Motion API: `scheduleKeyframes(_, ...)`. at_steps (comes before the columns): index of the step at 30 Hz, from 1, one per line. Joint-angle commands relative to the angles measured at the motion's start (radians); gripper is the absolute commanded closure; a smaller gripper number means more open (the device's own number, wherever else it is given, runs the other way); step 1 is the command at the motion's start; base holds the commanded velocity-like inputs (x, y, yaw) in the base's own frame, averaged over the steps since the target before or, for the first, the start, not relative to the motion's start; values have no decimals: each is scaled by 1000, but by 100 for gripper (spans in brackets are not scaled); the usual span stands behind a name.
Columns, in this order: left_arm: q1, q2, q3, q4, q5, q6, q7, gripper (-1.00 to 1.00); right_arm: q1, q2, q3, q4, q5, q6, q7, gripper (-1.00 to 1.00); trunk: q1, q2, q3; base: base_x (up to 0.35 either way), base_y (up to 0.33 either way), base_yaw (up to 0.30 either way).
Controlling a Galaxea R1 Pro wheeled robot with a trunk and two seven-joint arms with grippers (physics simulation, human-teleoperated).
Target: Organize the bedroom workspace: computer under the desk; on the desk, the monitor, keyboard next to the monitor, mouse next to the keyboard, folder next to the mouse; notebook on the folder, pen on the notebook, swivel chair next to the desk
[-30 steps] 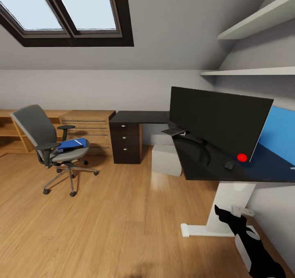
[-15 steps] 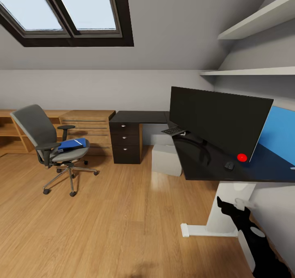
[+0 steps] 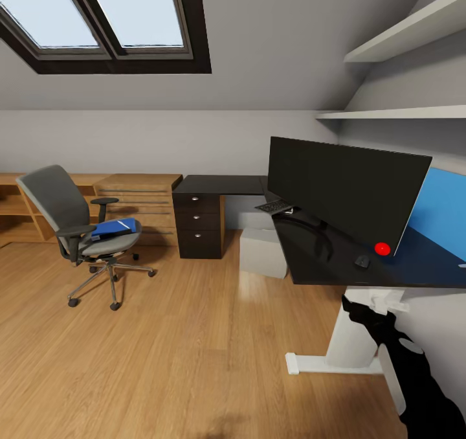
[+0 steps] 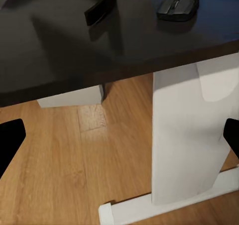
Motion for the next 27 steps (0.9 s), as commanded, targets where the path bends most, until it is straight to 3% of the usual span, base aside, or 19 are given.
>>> scheduleKeyframes(1,-1,-1,2,0,6,-3,-3,-100,-1,3,-2,-14,-8,17,4,-100,0,0,-1,0,0,0)
scheduleKeyframes(12,-1,-4,-2,0,0,-4,-3,-100,-1,7,-4,-70,-7,38,3,-100,0,0,-1,0,0,0)
scheduleKeyframes(27,-1,-3,-1,0,2,-4,-3,-100,-1,5,-6,-56,-6,-52,-37,-100,0,0,-1,0,0,0)
